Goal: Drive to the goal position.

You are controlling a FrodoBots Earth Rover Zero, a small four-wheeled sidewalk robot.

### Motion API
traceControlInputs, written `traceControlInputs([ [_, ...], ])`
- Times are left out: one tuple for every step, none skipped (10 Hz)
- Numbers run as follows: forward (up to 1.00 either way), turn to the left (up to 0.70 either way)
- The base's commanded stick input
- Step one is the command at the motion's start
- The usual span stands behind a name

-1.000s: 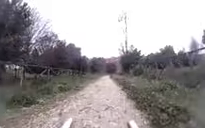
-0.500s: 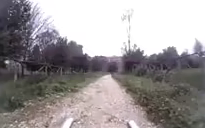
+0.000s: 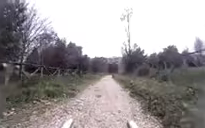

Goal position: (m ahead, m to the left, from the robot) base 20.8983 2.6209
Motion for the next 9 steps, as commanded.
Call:
traceControlInputs([
  [0.70, -0.05],
  [0.70, -0.05],
  [0.70, -0.05],
  [0.70, -0.05],
  [0.70, -0.01],
  [0.70, 0.00],
  [0.70, 0.00],
  [0.70, 0.00],
  [0.70, 0.00],
])
